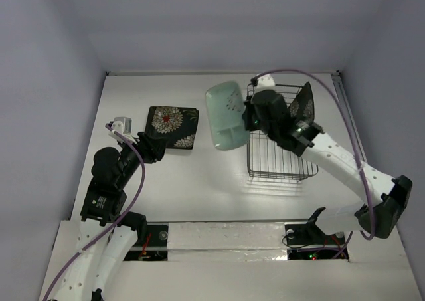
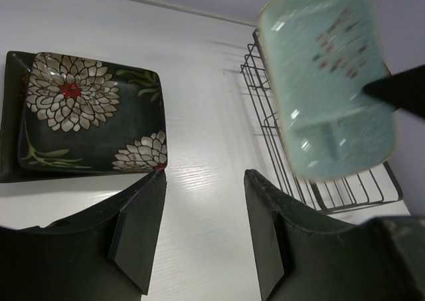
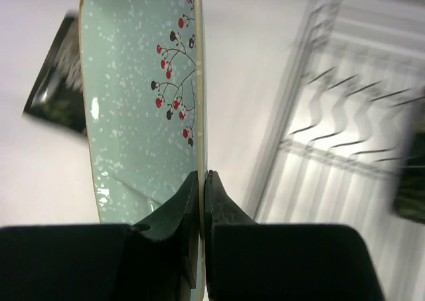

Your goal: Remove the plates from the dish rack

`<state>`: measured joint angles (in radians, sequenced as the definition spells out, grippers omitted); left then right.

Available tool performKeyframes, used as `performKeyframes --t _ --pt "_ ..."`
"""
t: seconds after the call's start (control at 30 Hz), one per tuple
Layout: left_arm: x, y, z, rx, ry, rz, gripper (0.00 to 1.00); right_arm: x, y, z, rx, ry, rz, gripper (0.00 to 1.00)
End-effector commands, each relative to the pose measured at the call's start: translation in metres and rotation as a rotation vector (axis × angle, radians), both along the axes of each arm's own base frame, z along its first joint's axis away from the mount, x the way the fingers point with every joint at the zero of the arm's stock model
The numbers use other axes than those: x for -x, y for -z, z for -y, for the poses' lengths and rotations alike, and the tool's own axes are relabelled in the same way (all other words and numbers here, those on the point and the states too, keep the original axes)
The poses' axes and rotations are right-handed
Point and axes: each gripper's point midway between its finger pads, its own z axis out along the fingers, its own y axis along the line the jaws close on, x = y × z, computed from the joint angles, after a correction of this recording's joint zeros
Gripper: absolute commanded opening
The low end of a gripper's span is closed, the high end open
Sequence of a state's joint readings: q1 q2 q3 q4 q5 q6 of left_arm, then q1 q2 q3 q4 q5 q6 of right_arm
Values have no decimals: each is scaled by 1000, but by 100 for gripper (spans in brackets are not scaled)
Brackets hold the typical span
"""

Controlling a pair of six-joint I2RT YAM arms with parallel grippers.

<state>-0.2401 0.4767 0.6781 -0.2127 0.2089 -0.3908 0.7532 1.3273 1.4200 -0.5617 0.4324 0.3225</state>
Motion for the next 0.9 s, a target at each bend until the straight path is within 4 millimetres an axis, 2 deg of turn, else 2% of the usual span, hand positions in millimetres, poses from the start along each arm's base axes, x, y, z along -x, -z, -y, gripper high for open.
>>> performKeyframes --t 0.0,0.03,0.1,0.17,0.23,0.27,0.37,0.47,0.5,0.57,0.6,0.8,0.87 --pt "-1 -13 -2 9 -11 57 47 11 -5 -61 -267 -118 29 0" --pt "-1 -13 -3 10 -14 57 47 31 21 -78 -286 -202 -38 0" --pt "-1 -13 -2 11 -11 58 47 52 29 -105 -359 -315 -71 0" --pt "-1 -13 -2 9 -11 59 47 82 49 -129 -368 -436 -122 0" --pt "-1 -14 -3 11 -13 60 47 95 64 -140 -355 -515 -149 0" --pt "-1 -13 -2 9 -11 59 47 103 79 -149 -344 -553 -188 0" --pt "-1 -13 -2 11 -8 57 47 107 98 -157 -305 -612 -221 0" --pt "-3 -13 -5 9 -22 55 47 106 120 -162 -241 -643 -243 0" --pt "-2 -12 -5 9 -22 54 47 104 134 -164 -212 -639 -269 0" --pt "-3 -13 -5 9 -22 55 47 101 145 -167 -163 -657 -279 0" --pt "-2 -13 -4 10 -21 55 47 99 163 -166 -117 -648 -313 0" --pt "-3 -11 -4 9 -19 51 47 99 194 -165 -21 -683 -347 0" --pt "-3 -11 -3 8 -16 48 47 95 212 -160 28 -649 -375 0"
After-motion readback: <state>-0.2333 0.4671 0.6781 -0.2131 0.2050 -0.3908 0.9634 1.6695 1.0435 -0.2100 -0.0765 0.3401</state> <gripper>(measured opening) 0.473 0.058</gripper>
